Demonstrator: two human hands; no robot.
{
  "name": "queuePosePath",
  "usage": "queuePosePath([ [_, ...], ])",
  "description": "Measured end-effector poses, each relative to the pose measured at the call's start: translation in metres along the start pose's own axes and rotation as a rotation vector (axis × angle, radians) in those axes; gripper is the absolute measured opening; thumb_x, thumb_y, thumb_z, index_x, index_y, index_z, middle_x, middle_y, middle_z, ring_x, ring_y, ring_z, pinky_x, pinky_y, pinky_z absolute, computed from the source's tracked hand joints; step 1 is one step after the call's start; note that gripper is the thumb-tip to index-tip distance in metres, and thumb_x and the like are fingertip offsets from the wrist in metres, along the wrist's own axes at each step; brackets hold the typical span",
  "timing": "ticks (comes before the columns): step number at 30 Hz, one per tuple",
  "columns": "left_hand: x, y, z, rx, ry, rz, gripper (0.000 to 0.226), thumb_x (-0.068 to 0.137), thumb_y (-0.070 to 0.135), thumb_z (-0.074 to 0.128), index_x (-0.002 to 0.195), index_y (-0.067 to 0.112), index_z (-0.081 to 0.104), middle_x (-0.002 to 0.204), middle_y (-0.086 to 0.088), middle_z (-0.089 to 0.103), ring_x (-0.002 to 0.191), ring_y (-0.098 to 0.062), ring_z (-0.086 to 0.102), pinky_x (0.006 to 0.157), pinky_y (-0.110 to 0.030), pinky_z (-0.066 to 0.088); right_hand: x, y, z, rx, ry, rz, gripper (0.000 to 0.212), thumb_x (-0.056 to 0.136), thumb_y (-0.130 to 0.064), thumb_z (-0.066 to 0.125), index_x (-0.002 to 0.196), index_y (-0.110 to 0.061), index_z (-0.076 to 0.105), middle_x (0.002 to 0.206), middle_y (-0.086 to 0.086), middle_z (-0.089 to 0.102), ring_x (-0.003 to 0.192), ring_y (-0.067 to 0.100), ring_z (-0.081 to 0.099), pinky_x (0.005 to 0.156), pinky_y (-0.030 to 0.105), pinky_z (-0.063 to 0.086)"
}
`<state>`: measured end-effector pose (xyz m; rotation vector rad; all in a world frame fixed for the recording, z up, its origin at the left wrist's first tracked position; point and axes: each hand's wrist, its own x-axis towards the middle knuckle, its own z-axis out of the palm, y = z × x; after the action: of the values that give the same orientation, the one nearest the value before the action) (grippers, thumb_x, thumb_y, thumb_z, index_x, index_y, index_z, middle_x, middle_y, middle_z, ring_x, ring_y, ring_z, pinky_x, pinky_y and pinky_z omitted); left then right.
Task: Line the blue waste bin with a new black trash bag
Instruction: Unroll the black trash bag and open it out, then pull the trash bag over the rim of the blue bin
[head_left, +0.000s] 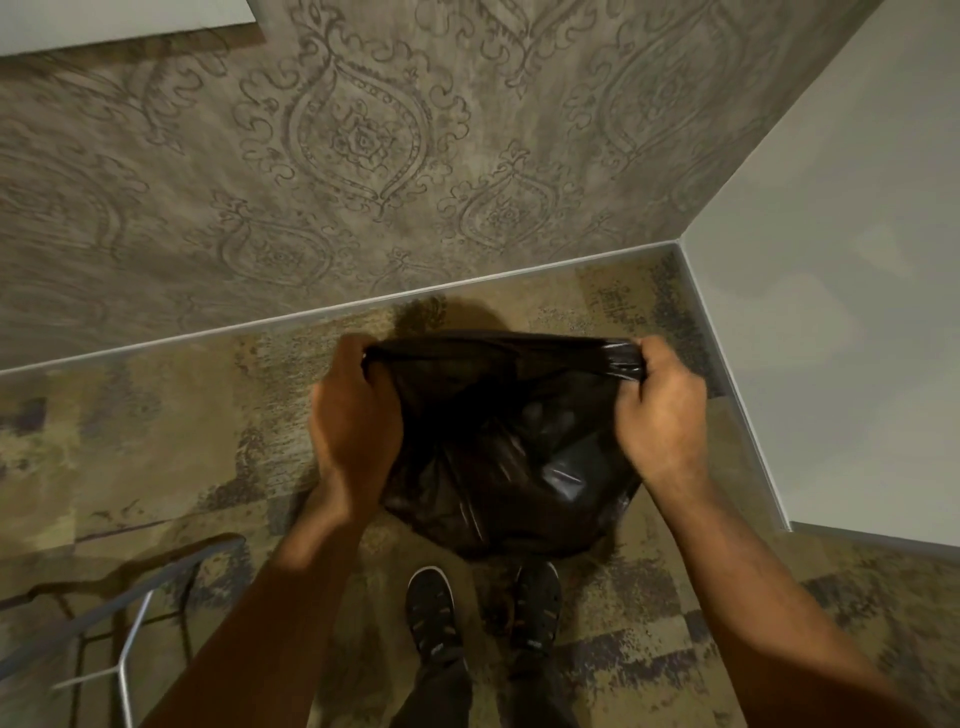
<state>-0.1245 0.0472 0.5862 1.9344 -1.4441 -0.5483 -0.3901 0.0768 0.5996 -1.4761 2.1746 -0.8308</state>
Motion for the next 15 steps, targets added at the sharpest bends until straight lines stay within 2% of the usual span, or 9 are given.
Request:
queuePosePath([
  [2, 0.007, 0.014, -0.004, -0.021, 0.135, 0.133, 0.026, 0.098, 0.008, 0.046, 0.116, 0.008, 0.065, 0.081, 0.000, 0.064, 0.065, -0.021, 0.062, 0.055, -0.032, 0.045, -0.002, -0.007, -0.011, 0.068, 0.201, -0.088, 0.038, 0.089, 0.005, 0.050, 0.120, -0.007, 0.068, 0.094, -0.006, 0.067, 0.085, 0.018, 0.068, 0.075, 0.024, 0.049],
  [4, 0.009, 0.025, -0.008, -0.068, 0.258, 0.275, 0.023, 0.096, -0.001, 0.050, 0.113, 0.001, 0.066, 0.079, 0.001, 0.061, 0.063, -0.005, 0.051, 0.055, -0.027, 0.043, -0.005, -0.010, -0.020, 0.159, 0.351, -0.208, 0.040, 0.088, 0.005, 0.049, 0.122, -0.002, 0.068, 0.097, 0.002, 0.071, 0.085, 0.019, 0.069, 0.076, 0.027, 0.053],
  [6, 0.008, 0.026, -0.007, -0.057, 0.272, 0.418, 0.019, 0.097, 0.000, 0.054, 0.112, 0.002, 0.064, 0.077, 0.000, 0.062, 0.062, -0.003, 0.047, 0.053, -0.026, 0.040, -0.012, -0.008, -0.023, 0.155, 0.421, -0.348, 0.036, 0.091, 0.004, 0.051, 0.123, 0.003, 0.069, 0.105, 0.011, 0.075, 0.093, 0.018, 0.070, 0.083, 0.024, 0.055],
  [7, 0.007, 0.024, -0.003, -0.018, 0.220, 0.473, 0.017, 0.098, 0.004, 0.057, 0.114, 0.005, 0.063, 0.076, -0.004, 0.066, 0.060, -0.009, 0.050, 0.052, -0.028, 0.041, -0.017, -0.004, -0.022, 0.122, 0.417, -0.414, 0.035, 0.094, 0.001, 0.052, 0.124, 0.005, 0.070, 0.110, 0.011, 0.076, 0.098, 0.016, 0.069, 0.088, 0.021, 0.055],
  [9, 0.003, 0.003, 0.012, 0.180, -0.029, 0.468, 0.017, 0.102, 0.015, 0.058, 0.118, 0.014, 0.063, 0.081, -0.007, 0.073, 0.061, -0.018, 0.061, 0.055, -0.028, 0.040, -0.026, 0.011, -0.018, -0.031, 0.258, -0.469, 0.040, 0.093, -0.005, 0.052, 0.129, 0.000, 0.071, 0.117, 0.007, 0.075, 0.102, 0.015, 0.070, 0.090, 0.022, 0.055],
  [10, 0.000, -0.010, 0.023, 0.361, -0.214, 0.403, 0.019, 0.104, 0.023, 0.053, 0.120, 0.019, 0.063, 0.088, -0.005, 0.075, 0.067, -0.021, 0.068, 0.058, -0.029, 0.041, -0.028, 0.024, -0.015, -0.156, 0.065, -0.410, 0.045, 0.092, -0.009, 0.052, 0.133, -0.008, 0.070, 0.117, 0.007, 0.077, 0.101, 0.020, 0.073, 0.083, 0.025, 0.056],
  [12, -0.009, -0.034, 0.039, 0.666, -0.520, 0.229, 0.028, 0.106, 0.032, 0.041, 0.125, 0.027, 0.061, 0.106, -0.004, 0.075, 0.088, -0.027, 0.073, 0.066, -0.033, 0.048, -0.030, 0.054, -0.007, -0.461, -0.398, -0.120, 0.044, 0.096, -0.017, 0.051, 0.139, -0.025, 0.062, 0.115, 0.009, 0.076, 0.099, 0.028, 0.073, 0.075, 0.030, 0.054],
  [13, -0.012, -0.039, 0.040, 0.672, -0.578, 0.136, 0.031, 0.105, 0.033, 0.039, 0.126, 0.029, 0.062, 0.109, -0.005, 0.074, 0.092, -0.029, 0.073, 0.071, -0.035, 0.053, -0.031, 0.066, -0.006, -0.536, -0.544, 0.016, 0.042, 0.099, -0.020, 0.051, 0.138, -0.031, 0.060, 0.114, 0.008, 0.075, 0.099, 0.030, 0.072, 0.076, 0.033, 0.055],
  [15, -0.017, -0.045, 0.040, 0.531, -0.558, -0.030, 0.031, 0.104, 0.033, 0.039, 0.122, 0.031, 0.064, 0.103, -0.006, 0.074, 0.086, -0.029, 0.072, 0.075, -0.038, 0.059, -0.037, 0.083, -0.007, -0.509, -0.558, 0.146, 0.037, 0.101, -0.020, 0.052, 0.134, -0.032, 0.063, 0.108, 0.007, 0.075, 0.095, 0.029, 0.072, 0.078, 0.038, 0.058],
])
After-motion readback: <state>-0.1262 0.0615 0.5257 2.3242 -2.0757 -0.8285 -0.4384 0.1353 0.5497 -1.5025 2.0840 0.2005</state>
